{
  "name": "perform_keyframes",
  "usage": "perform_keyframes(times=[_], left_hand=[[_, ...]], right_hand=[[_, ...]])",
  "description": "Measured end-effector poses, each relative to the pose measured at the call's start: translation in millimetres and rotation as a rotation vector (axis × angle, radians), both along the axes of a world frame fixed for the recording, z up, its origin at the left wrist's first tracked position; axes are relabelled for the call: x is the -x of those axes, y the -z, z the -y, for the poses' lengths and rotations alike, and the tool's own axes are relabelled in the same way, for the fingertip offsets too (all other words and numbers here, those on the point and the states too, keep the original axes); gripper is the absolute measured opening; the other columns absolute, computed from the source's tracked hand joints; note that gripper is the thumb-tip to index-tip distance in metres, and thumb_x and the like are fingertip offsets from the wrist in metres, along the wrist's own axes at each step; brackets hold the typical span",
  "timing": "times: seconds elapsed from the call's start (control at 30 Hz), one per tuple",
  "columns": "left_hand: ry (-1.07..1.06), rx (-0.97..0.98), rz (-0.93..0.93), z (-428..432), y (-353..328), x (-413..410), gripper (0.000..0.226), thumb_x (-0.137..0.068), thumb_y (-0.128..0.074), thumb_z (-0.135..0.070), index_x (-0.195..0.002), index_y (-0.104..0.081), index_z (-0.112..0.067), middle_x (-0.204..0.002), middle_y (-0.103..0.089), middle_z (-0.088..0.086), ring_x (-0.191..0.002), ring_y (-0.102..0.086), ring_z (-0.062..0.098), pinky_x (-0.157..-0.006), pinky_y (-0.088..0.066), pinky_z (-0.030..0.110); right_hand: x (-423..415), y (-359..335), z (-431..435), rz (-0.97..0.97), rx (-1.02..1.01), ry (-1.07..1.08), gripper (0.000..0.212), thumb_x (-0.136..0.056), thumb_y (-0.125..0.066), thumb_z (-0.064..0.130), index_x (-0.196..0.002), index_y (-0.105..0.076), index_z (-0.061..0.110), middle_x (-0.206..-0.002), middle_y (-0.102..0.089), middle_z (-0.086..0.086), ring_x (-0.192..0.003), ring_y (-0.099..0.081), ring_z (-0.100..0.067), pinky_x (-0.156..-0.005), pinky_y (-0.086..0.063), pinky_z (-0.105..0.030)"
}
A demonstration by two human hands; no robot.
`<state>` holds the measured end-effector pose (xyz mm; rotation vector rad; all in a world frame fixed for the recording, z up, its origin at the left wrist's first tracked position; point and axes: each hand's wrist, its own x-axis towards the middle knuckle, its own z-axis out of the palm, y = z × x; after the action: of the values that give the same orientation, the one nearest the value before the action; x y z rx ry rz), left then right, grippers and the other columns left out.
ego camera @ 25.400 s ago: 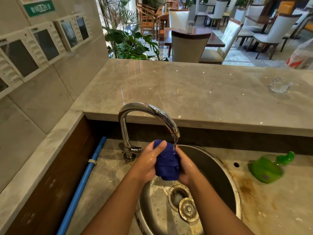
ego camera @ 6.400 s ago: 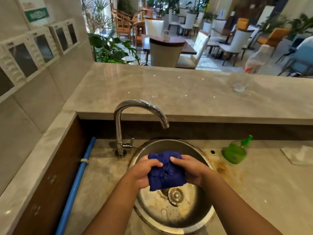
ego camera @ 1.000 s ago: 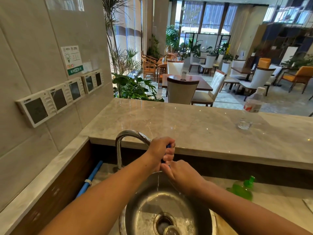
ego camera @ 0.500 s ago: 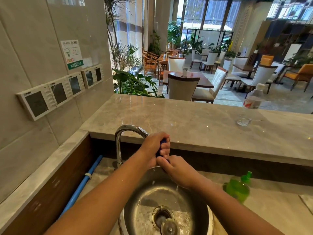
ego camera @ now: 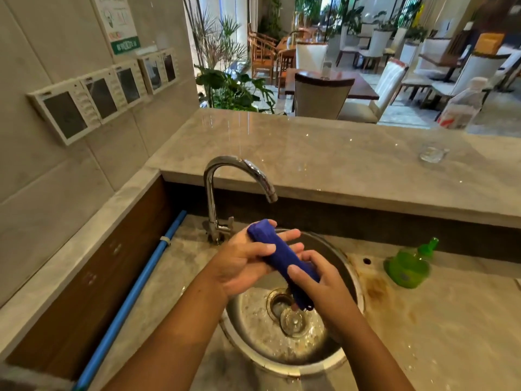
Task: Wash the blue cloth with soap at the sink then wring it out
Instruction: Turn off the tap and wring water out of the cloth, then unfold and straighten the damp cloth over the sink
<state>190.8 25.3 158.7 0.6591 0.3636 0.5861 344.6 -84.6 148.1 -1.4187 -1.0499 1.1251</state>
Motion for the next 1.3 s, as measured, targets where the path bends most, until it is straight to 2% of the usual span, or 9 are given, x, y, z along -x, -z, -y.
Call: perform_keyframes(times=[0.1,0.3,0.5,0.63,0.73,0.9,1.13,1.23,1.3], left_hand=[[0.054,-0.070,-0.044,6,10,12,0.074,-0.082,-0.055,0.013,-0.149,-0.033,-0.008,-0.142,-0.052,0.034,-0.132,-0.051,0.049,-0.112,-0.040,0.059],[0.077,-0.023,-0.013,23,33,31,0.081,-0.082,-0.066,0.006,-0.153,-0.029,-0.005,-0.145,-0.050,0.032,-0.135,-0.051,0.042,-0.105,-0.050,0.045],[0.012,0.051,-0.009,38,43,38,0.063,-0.088,-0.041,0.018,-0.147,-0.040,-0.003,-0.145,-0.051,0.030,-0.135,-0.052,0.042,-0.107,-0.048,0.050],[-0.113,0.154,-0.207,48,41,29,0.038,-0.095,-0.043,0.008,-0.131,-0.055,0.002,-0.131,-0.064,0.028,-0.121,-0.062,0.042,-0.096,-0.055,0.052],[-0.226,0.144,-0.350,54,42,24,0.028,-0.095,-0.056,0.002,-0.123,-0.061,0.004,-0.117,-0.069,0.025,-0.103,-0.069,0.032,-0.084,-0.061,0.040],[-0.335,-0.053,-0.563,57,44,27,0.018,-0.091,-0.068,-0.002,-0.108,-0.066,-0.006,-0.090,-0.075,0.009,-0.082,-0.073,0.020,-0.073,-0.060,0.033],[-0.253,0.051,-0.376,54,48,51,0.020,-0.092,-0.061,0.002,-0.111,-0.066,-0.003,-0.103,-0.075,0.014,-0.094,-0.073,0.023,-0.083,-0.061,0.033],[-0.264,0.066,-0.411,53,49,59,0.025,-0.092,-0.061,0.003,-0.116,-0.064,-0.001,-0.109,-0.073,0.017,-0.098,-0.072,0.025,-0.085,-0.060,0.034],[-0.267,0.100,-0.392,53,49,64,0.025,-0.092,-0.060,0.004,-0.117,-0.064,0.001,-0.109,-0.073,0.018,-0.098,-0.072,0.027,-0.086,-0.060,0.036]], right_hand=[[9,14,8,-0.201,0.077,0.034,0.029,-0.089,-0.068,0.037,-0.107,-0.069,0.014,-0.082,-0.066,-0.006,-0.064,-0.061,-0.015,-0.052,-0.051,-0.028],[19,20,18,-0.216,0.214,0.019,0.042,-0.102,-0.047,0.034,-0.103,-0.070,-0.001,-0.076,-0.069,-0.010,-0.062,-0.063,-0.015,-0.055,-0.052,-0.026],[32,24,26,-0.668,0.368,0.113,0.034,-0.101,-0.050,0.035,-0.107,-0.064,0.004,-0.075,-0.064,-0.013,-0.053,-0.060,-0.017,-0.046,-0.051,-0.028],[33,34,29,-0.239,0.365,0.116,0.035,-0.102,-0.049,0.036,-0.099,-0.072,0.009,-0.090,-0.076,-0.015,-0.081,-0.070,-0.030,-0.072,-0.055,-0.039],[39,33,32,0.047,0.264,0.116,0.044,-0.102,-0.048,0.042,-0.081,-0.069,0.009,-0.074,-0.067,-0.013,-0.070,-0.060,-0.019,-0.067,-0.046,-0.033],[42,33,34,0.226,0.110,0.084,0.020,-0.095,-0.063,0.034,-0.092,-0.063,0.014,-0.077,-0.064,-0.003,-0.066,-0.056,-0.007,-0.060,-0.045,-0.022],[39,32,28,-0.198,0.247,0.126,0.024,-0.099,-0.057,0.015,-0.078,-0.070,0.015,-0.076,-0.065,-0.005,-0.072,-0.057,-0.019,-0.064,-0.045,-0.030],[43,36,28,-0.231,0.304,0.099,0.024,-0.099,-0.057,0.017,-0.077,-0.067,0.018,-0.067,-0.055,-0.003,-0.058,-0.046,-0.013,-0.054,-0.037,-0.025],[48,34,28,-0.195,0.292,0.094,0.021,-0.099,-0.057,0.022,-0.085,-0.069,0.012,-0.072,-0.058,-0.007,-0.060,-0.052,-0.014,-0.058,-0.042,-0.027]])
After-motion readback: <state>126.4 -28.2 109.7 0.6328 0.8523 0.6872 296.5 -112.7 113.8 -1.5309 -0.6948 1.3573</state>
